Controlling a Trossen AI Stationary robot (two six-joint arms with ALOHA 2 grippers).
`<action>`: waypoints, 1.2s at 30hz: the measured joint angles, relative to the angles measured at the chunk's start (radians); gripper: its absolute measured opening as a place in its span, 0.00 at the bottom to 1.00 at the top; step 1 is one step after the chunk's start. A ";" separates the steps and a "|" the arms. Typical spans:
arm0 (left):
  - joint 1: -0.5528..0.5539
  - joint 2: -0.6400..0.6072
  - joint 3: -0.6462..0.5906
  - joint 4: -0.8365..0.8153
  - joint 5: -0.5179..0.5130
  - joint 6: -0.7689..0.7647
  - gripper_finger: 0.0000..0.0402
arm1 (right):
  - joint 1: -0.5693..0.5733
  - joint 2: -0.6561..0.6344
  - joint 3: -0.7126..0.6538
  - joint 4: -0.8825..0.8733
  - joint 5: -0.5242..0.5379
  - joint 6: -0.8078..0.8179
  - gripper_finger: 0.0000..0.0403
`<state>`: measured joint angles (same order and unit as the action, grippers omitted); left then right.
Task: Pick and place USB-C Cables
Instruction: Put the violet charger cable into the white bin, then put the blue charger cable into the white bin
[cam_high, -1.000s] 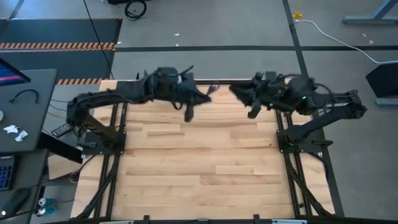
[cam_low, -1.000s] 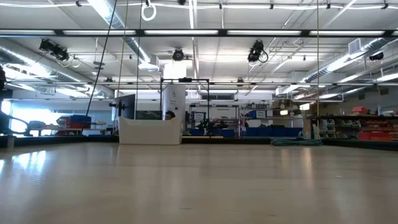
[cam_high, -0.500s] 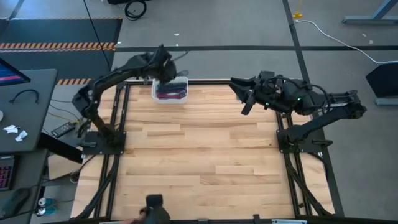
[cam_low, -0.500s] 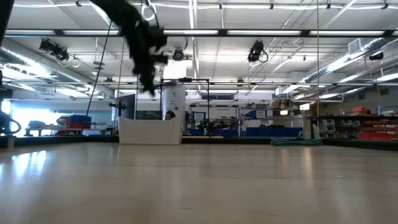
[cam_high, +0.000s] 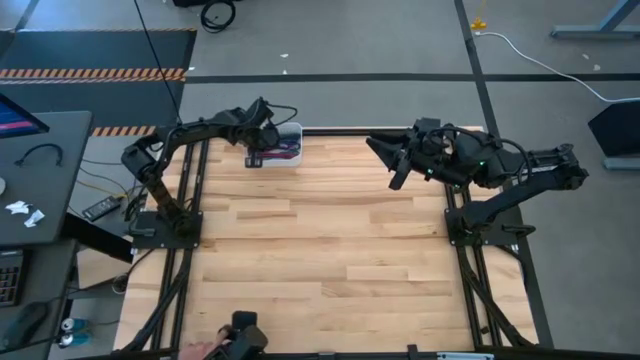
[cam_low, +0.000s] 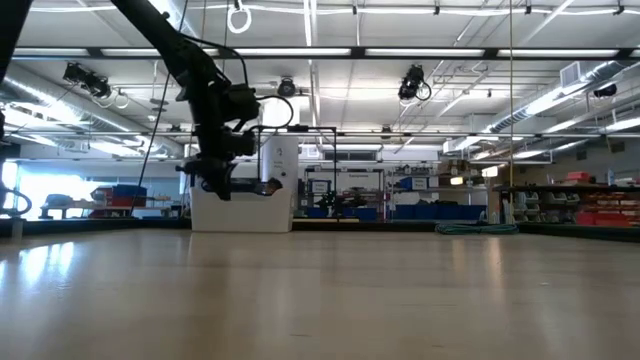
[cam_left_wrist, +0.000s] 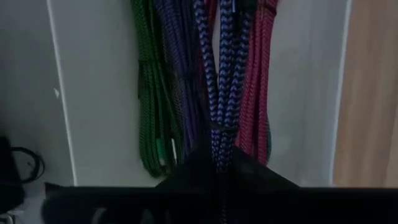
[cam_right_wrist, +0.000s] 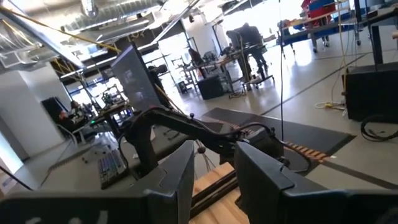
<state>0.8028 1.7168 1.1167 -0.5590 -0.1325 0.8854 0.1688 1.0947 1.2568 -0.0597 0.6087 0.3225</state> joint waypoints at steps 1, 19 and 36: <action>0.000 0.000 0.000 0.010 0.000 0.000 0.10 | 0.000 0.000 0.000 0.001 0.000 0.000 0.30; -0.058 -0.129 0.206 -0.328 0.168 -0.461 0.53 | -0.305 0.011 0.048 -0.526 -0.279 0.400 0.30; -0.243 -0.395 0.293 -0.041 0.181 -0.928 0.42 | -1.037 0.662 0.084 -1.140 -0.714 -0.553 0.44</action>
<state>0.5598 1.3216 1.4097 -0.6004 0.0486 -0.0426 -0.8686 1.7562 1.3403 -1.1996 -0.1052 -0.2303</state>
